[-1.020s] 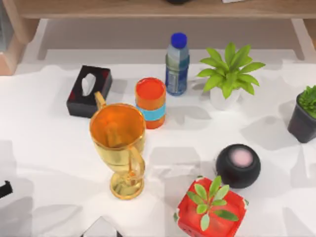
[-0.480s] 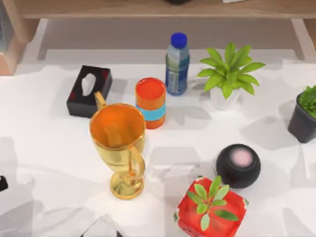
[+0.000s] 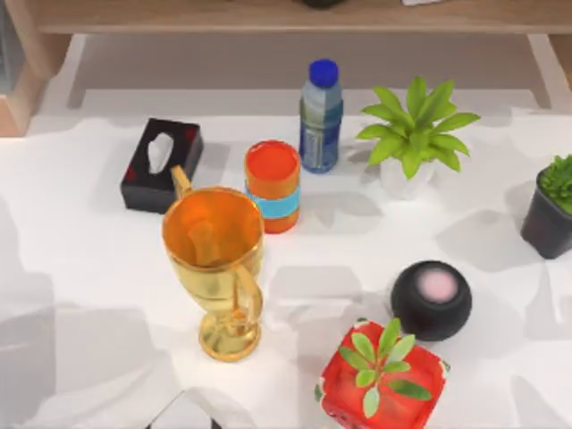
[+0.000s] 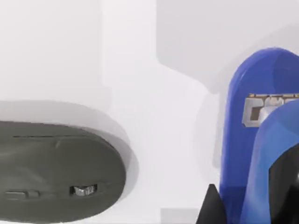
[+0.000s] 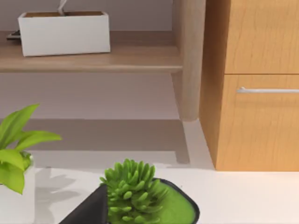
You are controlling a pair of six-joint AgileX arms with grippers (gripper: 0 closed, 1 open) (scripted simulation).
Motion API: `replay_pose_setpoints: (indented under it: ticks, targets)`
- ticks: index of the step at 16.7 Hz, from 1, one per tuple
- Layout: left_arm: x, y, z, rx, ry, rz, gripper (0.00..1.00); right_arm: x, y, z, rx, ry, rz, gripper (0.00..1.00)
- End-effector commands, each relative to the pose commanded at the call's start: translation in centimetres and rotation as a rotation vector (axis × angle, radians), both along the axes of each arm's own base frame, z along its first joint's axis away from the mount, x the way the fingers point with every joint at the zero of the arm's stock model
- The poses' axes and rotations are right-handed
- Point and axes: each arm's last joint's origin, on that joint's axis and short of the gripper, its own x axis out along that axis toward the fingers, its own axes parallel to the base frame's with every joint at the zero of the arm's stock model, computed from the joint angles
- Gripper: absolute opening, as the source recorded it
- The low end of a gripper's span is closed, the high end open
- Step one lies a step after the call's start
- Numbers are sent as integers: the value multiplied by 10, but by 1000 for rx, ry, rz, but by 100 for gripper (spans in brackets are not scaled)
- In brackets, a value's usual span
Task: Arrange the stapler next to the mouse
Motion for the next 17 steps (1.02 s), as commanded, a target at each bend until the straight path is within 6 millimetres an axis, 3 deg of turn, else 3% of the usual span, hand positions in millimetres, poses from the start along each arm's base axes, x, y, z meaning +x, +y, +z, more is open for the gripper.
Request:
replay_pose_setpoints:
  ticks: [5,8,17]
  targets:
    - [69,43,7,-9,-23,-216,0,0,0,0,0,0,0,100]
    - [94,64,5,-7,-41,-314,0,0,0,0,0,0,0,100]
    - [102,70,3,0,-47,-343,0,0,0,0,0,0,0,100]
